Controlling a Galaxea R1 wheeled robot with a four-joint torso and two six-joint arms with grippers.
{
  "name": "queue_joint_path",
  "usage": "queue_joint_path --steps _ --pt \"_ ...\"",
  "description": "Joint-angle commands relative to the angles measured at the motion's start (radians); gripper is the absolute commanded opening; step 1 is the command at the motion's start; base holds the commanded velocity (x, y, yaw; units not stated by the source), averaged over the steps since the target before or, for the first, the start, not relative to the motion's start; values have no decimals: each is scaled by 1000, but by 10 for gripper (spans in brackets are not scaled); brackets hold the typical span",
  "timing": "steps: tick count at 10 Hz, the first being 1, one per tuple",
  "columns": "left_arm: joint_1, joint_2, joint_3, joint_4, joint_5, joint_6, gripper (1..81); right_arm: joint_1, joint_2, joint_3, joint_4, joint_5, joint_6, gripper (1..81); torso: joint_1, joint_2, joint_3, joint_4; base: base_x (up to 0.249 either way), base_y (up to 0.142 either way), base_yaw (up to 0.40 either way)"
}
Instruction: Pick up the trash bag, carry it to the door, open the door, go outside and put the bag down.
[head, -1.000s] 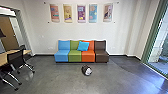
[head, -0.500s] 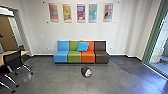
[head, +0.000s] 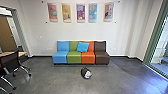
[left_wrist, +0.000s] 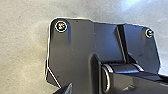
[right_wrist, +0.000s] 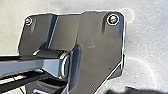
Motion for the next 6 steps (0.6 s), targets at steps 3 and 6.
queue_joint_path --steps 3,6 --pt "-61 -2 1 -1 55 -2 811 44 -19 -1 6 -57 -1 811 0 0 0 0 136 69 0" --pt "-61 -2 1 -3 55 -2 811 44 -19 -1 4 -57 -1 811 0 0 0 0 136 72 0"
